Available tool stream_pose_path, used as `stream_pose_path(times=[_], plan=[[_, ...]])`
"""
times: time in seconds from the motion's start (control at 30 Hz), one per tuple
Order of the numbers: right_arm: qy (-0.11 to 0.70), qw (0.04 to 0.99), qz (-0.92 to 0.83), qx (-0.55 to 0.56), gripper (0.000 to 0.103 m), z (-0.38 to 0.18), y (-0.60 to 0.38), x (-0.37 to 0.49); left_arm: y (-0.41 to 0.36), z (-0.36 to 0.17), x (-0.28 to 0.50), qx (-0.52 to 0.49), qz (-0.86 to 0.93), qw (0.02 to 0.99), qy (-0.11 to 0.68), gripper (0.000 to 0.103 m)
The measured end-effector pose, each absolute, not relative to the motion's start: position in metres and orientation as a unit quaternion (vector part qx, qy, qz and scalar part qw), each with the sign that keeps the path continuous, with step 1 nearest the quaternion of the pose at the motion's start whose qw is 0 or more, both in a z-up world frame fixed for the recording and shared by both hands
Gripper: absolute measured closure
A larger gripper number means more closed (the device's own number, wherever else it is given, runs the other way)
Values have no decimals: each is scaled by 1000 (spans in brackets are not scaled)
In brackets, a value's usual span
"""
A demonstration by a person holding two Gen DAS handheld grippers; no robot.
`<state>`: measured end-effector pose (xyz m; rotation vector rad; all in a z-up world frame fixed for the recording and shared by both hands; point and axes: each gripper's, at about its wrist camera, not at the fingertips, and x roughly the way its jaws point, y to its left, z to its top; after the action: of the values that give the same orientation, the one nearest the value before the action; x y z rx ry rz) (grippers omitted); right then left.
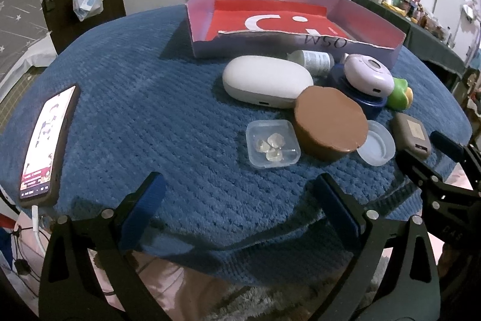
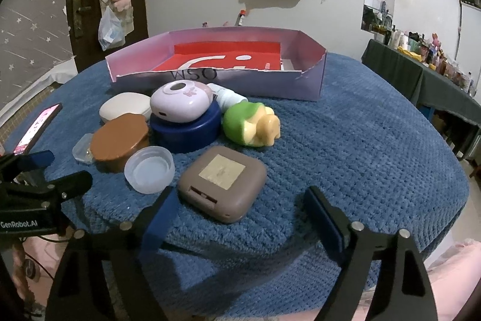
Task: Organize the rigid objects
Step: 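Grasp the small clear pebble box with the left gripper while the right gripper grasps the taupe square case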
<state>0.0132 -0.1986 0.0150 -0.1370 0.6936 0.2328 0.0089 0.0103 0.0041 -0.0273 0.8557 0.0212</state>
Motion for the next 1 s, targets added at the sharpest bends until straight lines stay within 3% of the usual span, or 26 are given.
stream_pose_path(times=[0.4, 0.5, 0.57, 0.67, 0.77, 1.0], plan=[[337, 931, 127, -66, 28, 14, -191, 22, 9, 5, 21, -11, 10, 912, 409, 12], [337, 930, 133, -62, 32, 15, -191, 25, 9, 6, 23, -12, 8, 914, 406, 21], [336, 930, 137, -62, 40, 15, -190, 26, 9, 8, 24, -12, 7, 915, 404, 36], [336, 929, 140, -65, 40, 15, -188, 25, 9, 10, 25, -16, 5, 916, 400, 56], [336, 929, 142, -61, 40, 15, -190, 24, 9, 11, 25, -16, 5, 918, 397, 70], [338, 928, 146, -52, 41, 17, -192, 24, 12, 11, 25, -17, 10, 919, 394, 70]])
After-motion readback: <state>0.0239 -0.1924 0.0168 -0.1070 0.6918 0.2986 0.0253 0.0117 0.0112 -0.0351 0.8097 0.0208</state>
